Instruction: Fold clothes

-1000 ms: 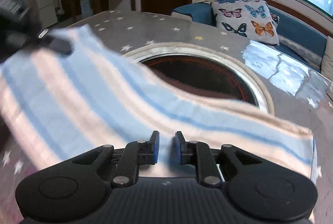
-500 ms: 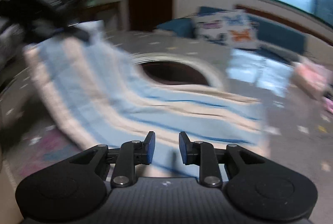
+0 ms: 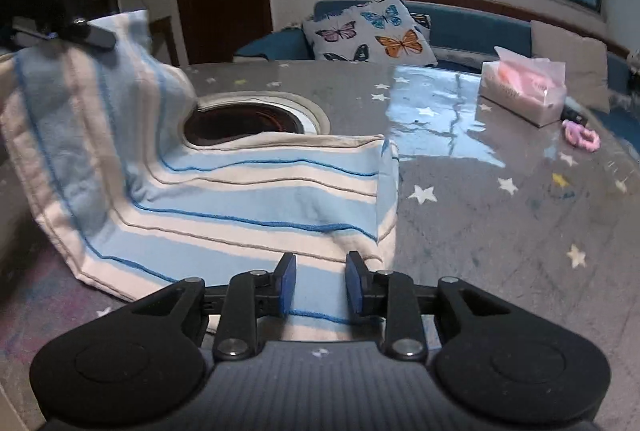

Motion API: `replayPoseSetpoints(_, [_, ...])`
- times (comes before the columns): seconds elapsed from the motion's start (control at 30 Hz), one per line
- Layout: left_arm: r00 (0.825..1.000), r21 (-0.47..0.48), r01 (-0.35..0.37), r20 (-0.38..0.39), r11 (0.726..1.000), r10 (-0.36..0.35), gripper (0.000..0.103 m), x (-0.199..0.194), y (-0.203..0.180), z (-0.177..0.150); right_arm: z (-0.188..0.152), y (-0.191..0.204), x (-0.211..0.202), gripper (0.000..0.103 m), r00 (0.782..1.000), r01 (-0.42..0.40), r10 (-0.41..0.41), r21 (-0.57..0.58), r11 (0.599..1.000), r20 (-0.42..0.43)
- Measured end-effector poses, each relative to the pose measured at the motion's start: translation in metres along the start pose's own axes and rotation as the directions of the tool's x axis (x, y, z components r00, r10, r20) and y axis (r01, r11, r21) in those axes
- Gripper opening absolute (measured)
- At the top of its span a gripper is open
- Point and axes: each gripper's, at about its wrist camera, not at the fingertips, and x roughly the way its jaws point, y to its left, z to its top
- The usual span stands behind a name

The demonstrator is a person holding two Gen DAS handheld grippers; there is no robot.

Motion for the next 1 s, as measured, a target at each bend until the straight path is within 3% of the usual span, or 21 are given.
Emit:
replayPoseSetpoints(0.1, [1.000, 0.026, -0.014, -0.025, 1.000, 0.015, 0.010, 0.018, -0.026, -0.001, -0.001, -0.005, -0.011, 0.027, 0.999, -0.003, 0.003, 0.005, 1.000, 0.051])
replayPoseSetpoints(0.23, [0.997, 0.057, -0.035, -0.062, 0.998, 0.038, 0.010, 0.050, -0.059, -0.009, -0.008, -0.016, -0.002, 0.027, 0.998, -0.058, 0.058, 0.046, 0.997, 0.011])
replayPoseSetpoints(0.5, [0.987, 0.083, -0.058, -0.148, 0.995, 0.070, 0.010, 0.115, -0.107, -0.035, -0.015, -0.023, -0.006, 0.030, 0.993, -0.111, 0.109, 0.065, 0.992, 0.037])
replayPoseSetpoints(0.67, [0.979, 0.091, -0.035, -0.198, 0.995, 0.052, 0.012, 0.144, -0.119, -0.049, -0.018, -0.021, -0.013, 0.038, 0.989, -0.144, 0.142, 0.055, 0.988, 0.037])
replayPoseSetpoints(0.77, [0.976, 0.093, -0.027, -0.214, 0.995, 0.046, 0.019, 0.149, -0.118, -0.055, -0.021, -0.021, -0.016, 0.038, 0.988, -0.150, 0.149, 0.047, 0.988, 0.031])
replayPoseSetpoints(0.83, [0.976, 0.090, -0.014, -0.213, 0.996, 0.033, 0.024, 0.147, -0.116, -0.054, -0.023, -0.022, -0.020, 0.043, 0.987, -0.161, 0.160, 0.038, 0.986, 0.023])
replayPoseSetpoints(0.9, [0.980, 0.093, -0.005, -0.197, 0.996, 0.023, 0.044, 0.138, -0.114, -0.051, -0.024, -0.024, -0.025, 0.046, 0.984, -0.177, 0.176, 0.033, 0.984, 0.021])
replayPoseSetpoints(1.0, [0.987, 0.100, 0.008, -0.163, 0.995, 0.008, 0.052, 0.123, -0.112, -0.045, -0.024, -0.027, -0.032, 0.049, 0.982, -0.186, 0.186, 0.034, 0.982, 0.014])
